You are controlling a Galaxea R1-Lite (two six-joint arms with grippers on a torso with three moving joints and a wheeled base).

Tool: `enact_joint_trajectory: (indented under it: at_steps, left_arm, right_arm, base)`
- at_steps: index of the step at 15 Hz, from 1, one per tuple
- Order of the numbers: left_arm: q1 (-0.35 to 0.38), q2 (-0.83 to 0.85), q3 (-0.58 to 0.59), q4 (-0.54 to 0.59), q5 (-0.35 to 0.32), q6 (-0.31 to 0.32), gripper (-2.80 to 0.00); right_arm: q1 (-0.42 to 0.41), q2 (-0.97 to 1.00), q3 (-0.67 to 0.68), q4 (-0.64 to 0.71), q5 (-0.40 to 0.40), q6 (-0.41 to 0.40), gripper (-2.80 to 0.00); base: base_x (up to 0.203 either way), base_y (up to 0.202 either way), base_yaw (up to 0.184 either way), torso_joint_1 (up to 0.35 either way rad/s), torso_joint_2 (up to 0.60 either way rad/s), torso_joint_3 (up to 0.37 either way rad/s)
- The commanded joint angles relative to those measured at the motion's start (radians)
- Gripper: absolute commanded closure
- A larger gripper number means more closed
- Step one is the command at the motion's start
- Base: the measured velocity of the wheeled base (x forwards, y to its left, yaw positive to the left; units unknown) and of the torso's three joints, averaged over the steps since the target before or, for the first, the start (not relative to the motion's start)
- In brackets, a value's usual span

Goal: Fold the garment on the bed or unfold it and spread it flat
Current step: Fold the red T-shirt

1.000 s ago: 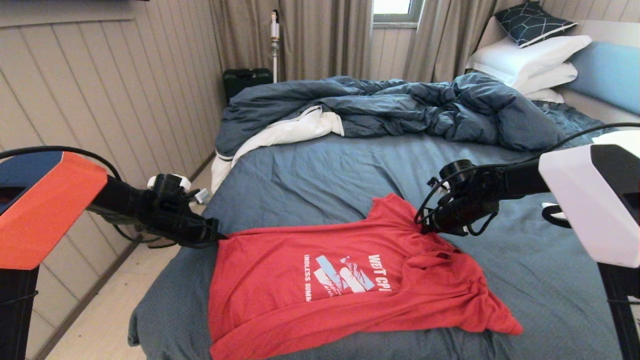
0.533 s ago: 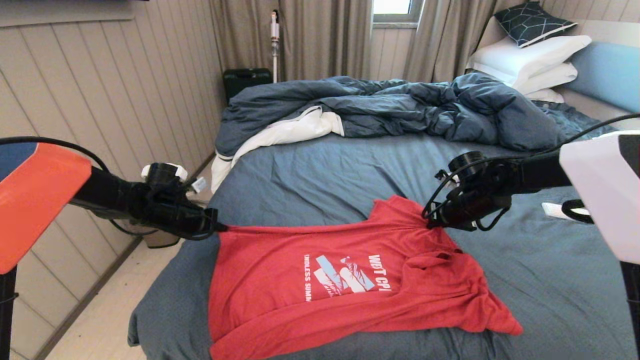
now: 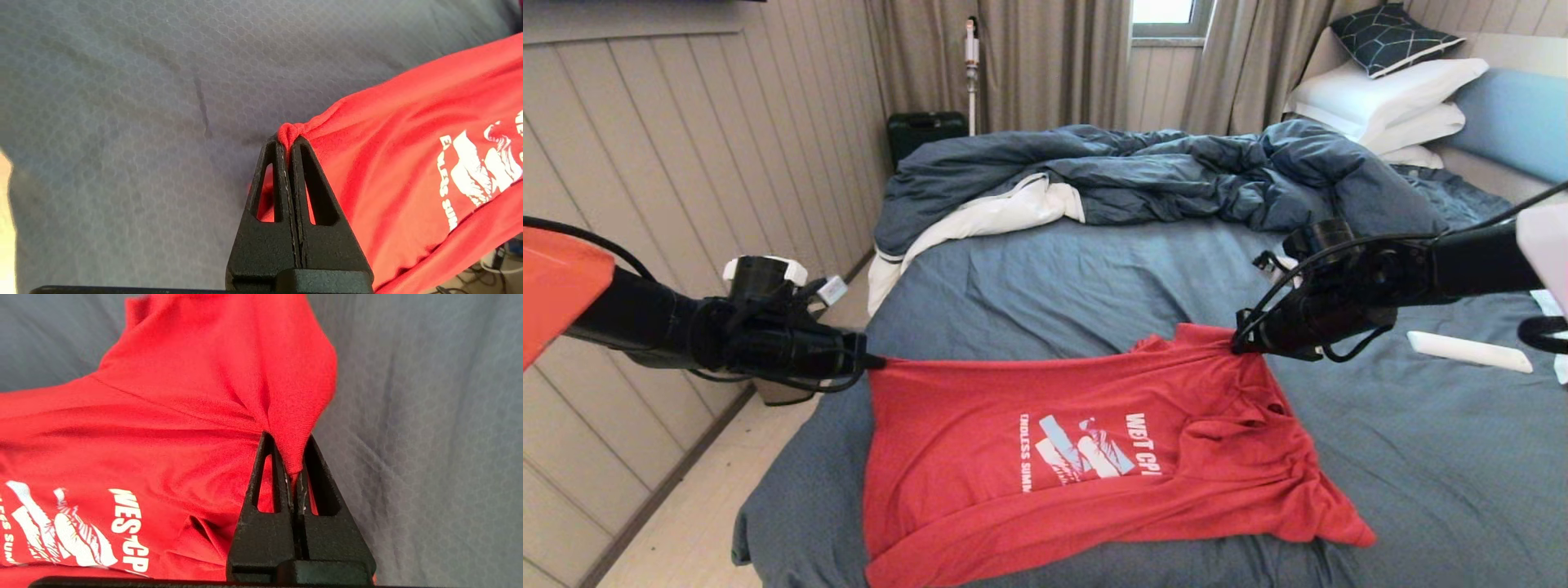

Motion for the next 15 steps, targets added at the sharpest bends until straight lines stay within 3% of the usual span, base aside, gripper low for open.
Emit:
enact_joint_trajectory:
  at_steps: [1, 8, 15]
  left_arm:
    - [0.000, -0.022, 0.018, -0.003, -0.002, -0.001, 0.00]
    - [0.000, -0.083, 0.080, -0.008, -0.005, -0.002, 0.00]
    - [0.002, -0.183, 0.313, -0.153, -0.002, 0.000, 0.00]
  right_arm:
    - [-0.001, -0.021, 0.026, -0.021, 0.001, -0.003, 0.00]
    - [-0.004, -0.067, 0.115, -0.028, 0.004, -0.005, 0.00]
    - [-0.008, -0.191, 0.354, -0.183, -0.002, -0.010, 0.00]
  base:
    - [0.000, 0.000, 0.000, 0.000, 0.00, 0.000]
    - [0.000, 0.000, 0.000, 0.000, 0.00, 0.000]
    - [0.000, 0.000, 0.000, 0.000, 0.00, 0.000]
